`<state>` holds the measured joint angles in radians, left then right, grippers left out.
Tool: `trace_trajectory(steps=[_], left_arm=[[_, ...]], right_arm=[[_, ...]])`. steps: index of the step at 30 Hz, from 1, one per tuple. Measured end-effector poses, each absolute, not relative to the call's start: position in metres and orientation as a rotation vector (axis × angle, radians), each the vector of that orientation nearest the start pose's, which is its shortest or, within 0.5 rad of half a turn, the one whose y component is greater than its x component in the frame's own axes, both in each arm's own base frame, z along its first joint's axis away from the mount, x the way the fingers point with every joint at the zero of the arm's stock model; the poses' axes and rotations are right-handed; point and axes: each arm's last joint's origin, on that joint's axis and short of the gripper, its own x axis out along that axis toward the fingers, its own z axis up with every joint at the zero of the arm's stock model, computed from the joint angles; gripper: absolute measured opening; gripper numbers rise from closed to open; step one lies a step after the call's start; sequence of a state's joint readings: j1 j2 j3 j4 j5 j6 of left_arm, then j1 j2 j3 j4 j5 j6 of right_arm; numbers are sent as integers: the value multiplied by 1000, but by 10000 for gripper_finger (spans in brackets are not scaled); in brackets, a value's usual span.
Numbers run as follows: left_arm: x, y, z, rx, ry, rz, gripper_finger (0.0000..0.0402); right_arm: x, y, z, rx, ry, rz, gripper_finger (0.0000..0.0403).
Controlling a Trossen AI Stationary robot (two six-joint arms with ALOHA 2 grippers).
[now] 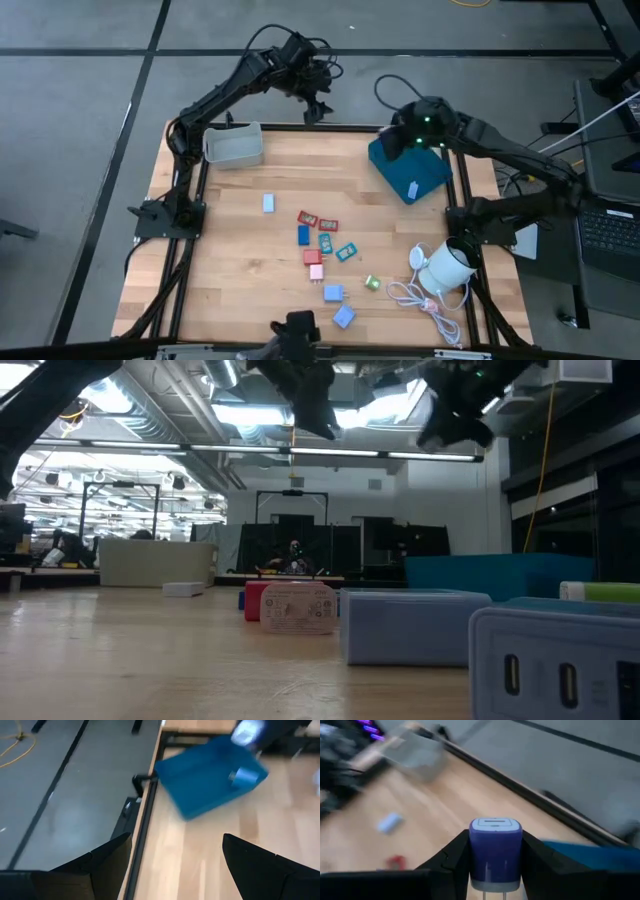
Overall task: Pick & Place Office items
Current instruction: Put the violet charger adapter into the blue bin
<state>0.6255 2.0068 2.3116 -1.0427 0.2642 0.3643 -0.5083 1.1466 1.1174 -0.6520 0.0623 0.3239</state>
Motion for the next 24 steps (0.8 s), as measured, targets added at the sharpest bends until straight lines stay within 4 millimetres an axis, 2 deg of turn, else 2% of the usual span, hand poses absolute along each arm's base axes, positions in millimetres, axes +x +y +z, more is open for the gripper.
trace_trajectory(steps=[3, 8, 12, 15, 19, 21, 24], left_arm=[[344, 244, 414, 11, 655, 228, 306], [342, 252, 418, -42, 580, 227, 306], [346, 254, 417, -87, 543, 209, 306], [349, 255, 413, -108, 547, 209, 306], [354, 255, 407, -128, 560, 203, 306], [355, 254, 405, -141, 572, 200, 306], [358, 250, 405, -139, 573, 188, 306]], right_arm=[[190, -119, 314, 470, 680, -722, 130], [175, -125, 257, 534, 804, -808, 130], [163, -129, 218, 621, 808, -874, 130], [159, -128, 203, 662, 804, -897, 130], [157, -129, 199, 696, 795, -883, 131], [157, -129, 199, 694, 792, -884, 169], [159, -131, 205, 685, 774, -883, 271]])
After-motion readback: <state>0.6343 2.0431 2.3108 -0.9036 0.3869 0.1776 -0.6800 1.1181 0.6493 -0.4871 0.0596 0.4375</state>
